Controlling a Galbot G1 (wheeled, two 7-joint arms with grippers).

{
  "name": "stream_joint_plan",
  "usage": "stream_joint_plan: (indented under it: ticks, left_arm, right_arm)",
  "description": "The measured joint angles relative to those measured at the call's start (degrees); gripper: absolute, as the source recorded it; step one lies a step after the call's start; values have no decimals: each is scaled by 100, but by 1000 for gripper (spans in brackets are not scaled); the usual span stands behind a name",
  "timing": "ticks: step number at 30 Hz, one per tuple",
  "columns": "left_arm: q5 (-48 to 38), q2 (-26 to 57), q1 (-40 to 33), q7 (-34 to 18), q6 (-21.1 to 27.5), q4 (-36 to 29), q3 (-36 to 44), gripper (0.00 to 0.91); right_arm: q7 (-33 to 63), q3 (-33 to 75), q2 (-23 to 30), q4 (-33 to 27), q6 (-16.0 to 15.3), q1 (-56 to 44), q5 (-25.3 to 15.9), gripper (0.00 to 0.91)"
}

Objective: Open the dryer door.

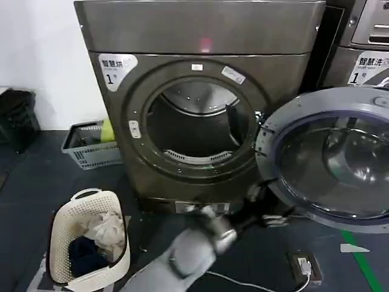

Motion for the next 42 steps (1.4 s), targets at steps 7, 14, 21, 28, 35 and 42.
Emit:
stream_joint_plan:
  ticks: [7,14,21,28,35,42]
  left_arm:
    - [-92,982,1438,-133,3,-1284,-1029,907]
    - [96,1635,3047,-773,370,-2135,-2228,907]
    - [-472,1832,4027,-1793,1280,-2640,-3080,907]
    - [-2274,2120,4042,-3282,2791,-2519,-3831,907]
    - [-4333,2841,3991,-4625,3694,-2140,-4443,907]
    - [-6678,3348,3593,-5771,3690,-1601,-4646,907]
  right_arm:
    - [-143,-126,-184,-180,-2,46,-7,907]
    - [-258,-293,-419,-466,105,132,-2,907]
    - [-339,-493,-612,-748,215,265,64,907]
    - [-455,-657,-684,-952,358,302,65,907]
    - [-512,-798,-643,-988,443,293,61,907]
    - [-557,-811,-563,-983,519,209,60,907]
